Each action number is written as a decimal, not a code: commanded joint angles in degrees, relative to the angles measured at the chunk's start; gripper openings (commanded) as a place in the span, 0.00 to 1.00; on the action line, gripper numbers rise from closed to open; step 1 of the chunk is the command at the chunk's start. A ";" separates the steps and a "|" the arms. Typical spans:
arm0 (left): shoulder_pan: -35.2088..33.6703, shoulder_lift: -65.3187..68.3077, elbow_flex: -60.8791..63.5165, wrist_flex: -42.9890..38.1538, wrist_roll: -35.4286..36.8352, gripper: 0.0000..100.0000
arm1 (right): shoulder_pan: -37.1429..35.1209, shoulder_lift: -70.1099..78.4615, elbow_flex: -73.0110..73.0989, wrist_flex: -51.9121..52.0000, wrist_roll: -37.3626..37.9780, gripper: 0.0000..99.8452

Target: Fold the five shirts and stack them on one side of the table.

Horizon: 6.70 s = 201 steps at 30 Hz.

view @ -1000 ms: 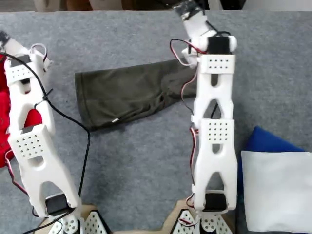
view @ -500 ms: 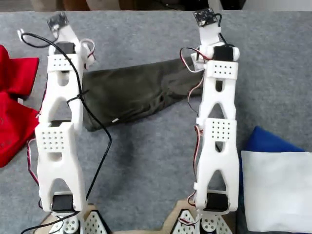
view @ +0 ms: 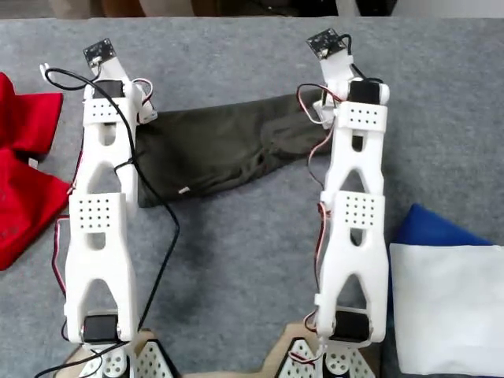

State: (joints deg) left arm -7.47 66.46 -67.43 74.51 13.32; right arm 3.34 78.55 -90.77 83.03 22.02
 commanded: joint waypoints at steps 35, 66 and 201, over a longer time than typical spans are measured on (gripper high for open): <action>-7.65 -9.19 -16.00 26.64 -8.62 0.06 | 11.47 -6.99 -4.79 -7.56 -13.27 0.01; -5.98 -16.57 23.56 11.16 -9.41 0.18 | 11.38 -6.55 -4.62 -9.05 -12.57 0.01; -21.80 -7.43 7.82 4.92 -1.05 0.02 | -14.55 -11.12 3.38 3.43 -11.69 0.01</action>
State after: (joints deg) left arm -26.81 59.52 -57.49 81.10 11.74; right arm -9.76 72.66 -84.97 86.11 10.95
